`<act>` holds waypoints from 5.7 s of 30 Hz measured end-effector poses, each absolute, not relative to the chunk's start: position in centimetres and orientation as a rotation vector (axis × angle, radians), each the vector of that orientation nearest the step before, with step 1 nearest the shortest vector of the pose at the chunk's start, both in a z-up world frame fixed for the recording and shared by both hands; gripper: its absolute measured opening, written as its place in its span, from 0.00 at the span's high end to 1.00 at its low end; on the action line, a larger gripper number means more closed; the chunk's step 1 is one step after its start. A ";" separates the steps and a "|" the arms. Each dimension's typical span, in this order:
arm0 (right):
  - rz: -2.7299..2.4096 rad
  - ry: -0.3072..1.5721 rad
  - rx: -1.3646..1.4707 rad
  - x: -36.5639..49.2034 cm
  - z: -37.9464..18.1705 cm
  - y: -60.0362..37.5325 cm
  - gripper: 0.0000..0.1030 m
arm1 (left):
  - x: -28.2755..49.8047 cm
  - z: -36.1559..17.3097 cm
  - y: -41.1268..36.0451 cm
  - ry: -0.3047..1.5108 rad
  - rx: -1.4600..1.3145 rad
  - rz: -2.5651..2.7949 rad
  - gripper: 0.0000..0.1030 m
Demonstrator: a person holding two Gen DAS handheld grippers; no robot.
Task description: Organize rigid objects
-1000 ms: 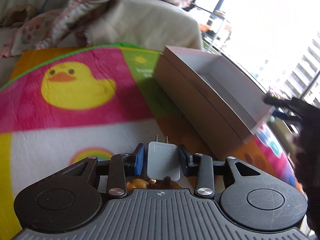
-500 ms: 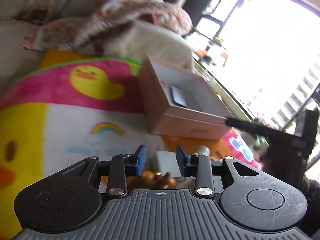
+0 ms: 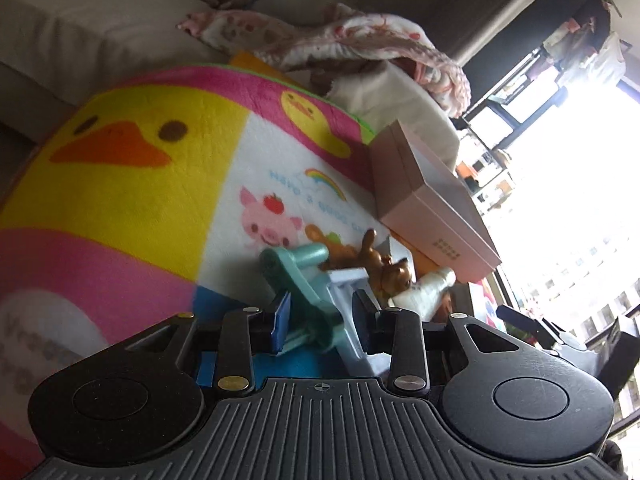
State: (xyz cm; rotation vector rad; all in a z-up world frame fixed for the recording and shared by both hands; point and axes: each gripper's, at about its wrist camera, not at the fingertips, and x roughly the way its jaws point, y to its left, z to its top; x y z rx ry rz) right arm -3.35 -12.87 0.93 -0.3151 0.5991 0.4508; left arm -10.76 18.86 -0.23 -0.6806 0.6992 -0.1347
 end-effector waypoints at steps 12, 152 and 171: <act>0.717 0.672 -0.472 -10.9 0.1 -12.8 0.04 | -9.0 1.2 11.0 0.705 -0.461 -0.339 0.57; 0.432 0.741 -0.176 -8.6 -0.5 -12.5 0.20 | -17.1 -0.1 5.2 0.570 0.011 -0.222 0.44; 0.365 0.499 -0.262 -9.0 5.8 -19.1 0.20 | -11.2 7.2 4.7 0.408 0.003 -0.371 0.49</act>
